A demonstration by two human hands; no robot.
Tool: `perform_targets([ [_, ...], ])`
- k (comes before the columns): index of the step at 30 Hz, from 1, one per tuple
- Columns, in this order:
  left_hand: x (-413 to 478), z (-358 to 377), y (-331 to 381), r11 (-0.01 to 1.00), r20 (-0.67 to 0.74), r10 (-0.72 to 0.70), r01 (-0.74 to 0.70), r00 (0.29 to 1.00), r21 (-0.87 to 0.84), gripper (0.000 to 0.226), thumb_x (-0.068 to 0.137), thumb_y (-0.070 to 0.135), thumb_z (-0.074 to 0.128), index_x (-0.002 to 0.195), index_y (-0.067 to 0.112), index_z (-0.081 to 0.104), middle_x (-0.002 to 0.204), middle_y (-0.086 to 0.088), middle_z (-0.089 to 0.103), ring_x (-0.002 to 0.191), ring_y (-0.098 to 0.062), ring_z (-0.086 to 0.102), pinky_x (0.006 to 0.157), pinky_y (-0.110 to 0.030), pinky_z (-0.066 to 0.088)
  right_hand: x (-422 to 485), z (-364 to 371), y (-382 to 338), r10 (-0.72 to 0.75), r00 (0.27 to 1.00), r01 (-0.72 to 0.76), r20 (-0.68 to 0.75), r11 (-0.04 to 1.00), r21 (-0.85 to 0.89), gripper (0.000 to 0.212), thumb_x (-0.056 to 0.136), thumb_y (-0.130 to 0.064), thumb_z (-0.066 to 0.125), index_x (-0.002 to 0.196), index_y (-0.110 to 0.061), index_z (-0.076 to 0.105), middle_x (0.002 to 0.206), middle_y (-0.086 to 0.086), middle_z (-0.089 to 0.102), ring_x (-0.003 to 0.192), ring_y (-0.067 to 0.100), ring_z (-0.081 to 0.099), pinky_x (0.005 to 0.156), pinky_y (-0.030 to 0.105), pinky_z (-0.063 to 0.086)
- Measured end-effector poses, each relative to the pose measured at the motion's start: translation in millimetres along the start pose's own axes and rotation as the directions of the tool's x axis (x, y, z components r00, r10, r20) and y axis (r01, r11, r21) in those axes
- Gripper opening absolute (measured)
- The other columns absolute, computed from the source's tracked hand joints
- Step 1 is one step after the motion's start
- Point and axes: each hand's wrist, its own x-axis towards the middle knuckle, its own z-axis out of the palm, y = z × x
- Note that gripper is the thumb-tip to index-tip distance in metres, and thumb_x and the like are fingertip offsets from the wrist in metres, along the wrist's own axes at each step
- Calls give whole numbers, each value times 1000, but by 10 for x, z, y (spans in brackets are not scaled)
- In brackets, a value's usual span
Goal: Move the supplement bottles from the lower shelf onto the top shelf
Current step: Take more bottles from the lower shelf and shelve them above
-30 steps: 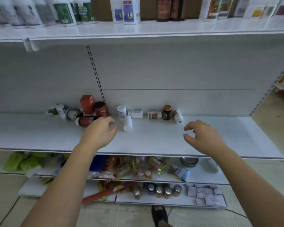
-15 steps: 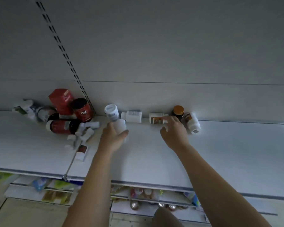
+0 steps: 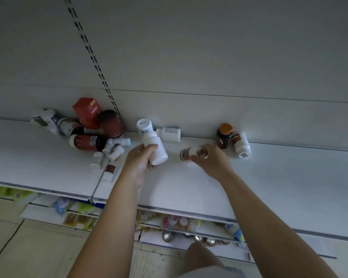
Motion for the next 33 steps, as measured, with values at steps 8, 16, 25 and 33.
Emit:
perform_targets([
  [8, -1316, 74, 631, 903, 307, -39, 165, 951, -397, 40, 73, 24, 53, 108, 5, 60, 88, -14, 66, 73, -25, 65, 66, -33, 56, -1145, -546, -758, 130, 956, -267, 264, 12, 964, 31, 92, -43, 58, 105, -15, 61, 95, 9, 67, 94, 26, 66, 95, 46, 50],
  [16, -2605, 175, 1160, 934, 372, 147, -6, 917, -356, 28, 86, 34, 51, 97, 11, 62, 76, -6, 62, 64, -16, 58, 61, -27, 51, -2307, -1207, -1583, -11, 994, -101, 106, 226, 969, 36, 91, -49, 55, 97, -13, 59, 68, 6, 64, 59, 19, 64, 57, 30, 54],
  [25, -3293, 553, 1872, 884, 503, 467, -408, 727, -230, 43, 60, 30, 82, 98, 14, 69, 73, -3, 65, 68, -17, 67, 63, -30, 59, -2902, -2136, -1934, -222, 968, 190, -119, 337, 922, 24, 86, -36, 57, 89, -13, 54, 70, 9, 59, 55, 22, 58, 53, 30, 48],
  [33, -3114, 1148, 2807, 636, 466, 702, -769, 538, -70, 12, 80, 28, 71, 88, 21, 76, 89, -4, 73, 83, -20, 68, 83, -41, 55, -2609, -3250, -2071, -391, 881, 417, -266, 380, 826, 28, 71, -25, 60, 95, -12, 54, 74, 7, 57, 59, 20, 60, 59, 31, 52],
])
